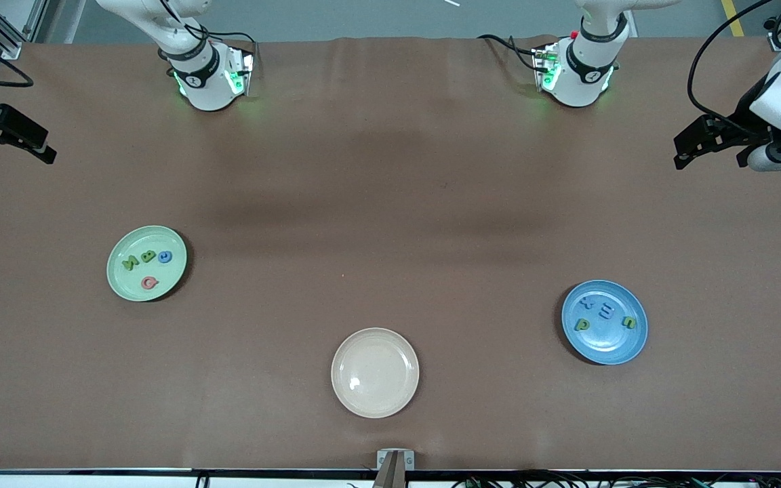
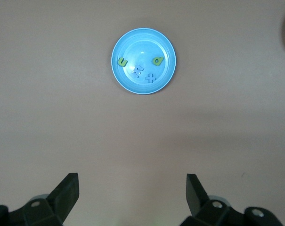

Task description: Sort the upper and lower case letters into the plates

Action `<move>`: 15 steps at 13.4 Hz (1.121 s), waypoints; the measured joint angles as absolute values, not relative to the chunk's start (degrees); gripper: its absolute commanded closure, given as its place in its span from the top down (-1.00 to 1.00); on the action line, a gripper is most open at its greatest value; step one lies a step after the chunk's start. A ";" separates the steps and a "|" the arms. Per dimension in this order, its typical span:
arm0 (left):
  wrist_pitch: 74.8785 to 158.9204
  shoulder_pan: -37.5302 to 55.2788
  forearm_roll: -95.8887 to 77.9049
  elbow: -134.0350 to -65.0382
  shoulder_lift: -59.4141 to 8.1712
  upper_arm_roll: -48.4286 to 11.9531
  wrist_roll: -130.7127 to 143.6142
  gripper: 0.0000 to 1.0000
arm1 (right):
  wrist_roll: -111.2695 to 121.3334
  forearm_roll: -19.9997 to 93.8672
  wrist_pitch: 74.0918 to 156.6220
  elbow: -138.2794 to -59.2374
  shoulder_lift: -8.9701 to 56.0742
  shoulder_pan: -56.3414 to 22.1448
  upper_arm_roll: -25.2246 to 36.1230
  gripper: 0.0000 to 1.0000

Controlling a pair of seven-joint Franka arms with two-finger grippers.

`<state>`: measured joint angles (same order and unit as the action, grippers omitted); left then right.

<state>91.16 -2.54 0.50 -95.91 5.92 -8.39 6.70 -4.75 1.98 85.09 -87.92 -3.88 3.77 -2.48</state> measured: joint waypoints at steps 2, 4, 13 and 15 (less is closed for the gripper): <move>91.16 -2.54 0.50 -95.91 5.92 -8.39 6.70 1.00 | -4.76 1.98 85.09 -87.83 -3.52 3.77 -2.48 1.00; 91.16 -2.54 0.50 -95.91 5.92 -8.39 6.70 1.00 | -4.76 1.98 85.09 -87.63 -3.37 3.77 -2.48 1.00; 91.23 -2.57 0.50 -94.26 5.85 -8.32 6.51 1.00 | -4.76 1.99 88.91 -86.95 -0.29 3.76 -2.65 1.00; 91.22 -2.57 0.50 -94.02 5.84 -8.32 6.51 1.00 | -4.76 1.99 88.88 -86.35 -0.27 3.76 -2.63 1.00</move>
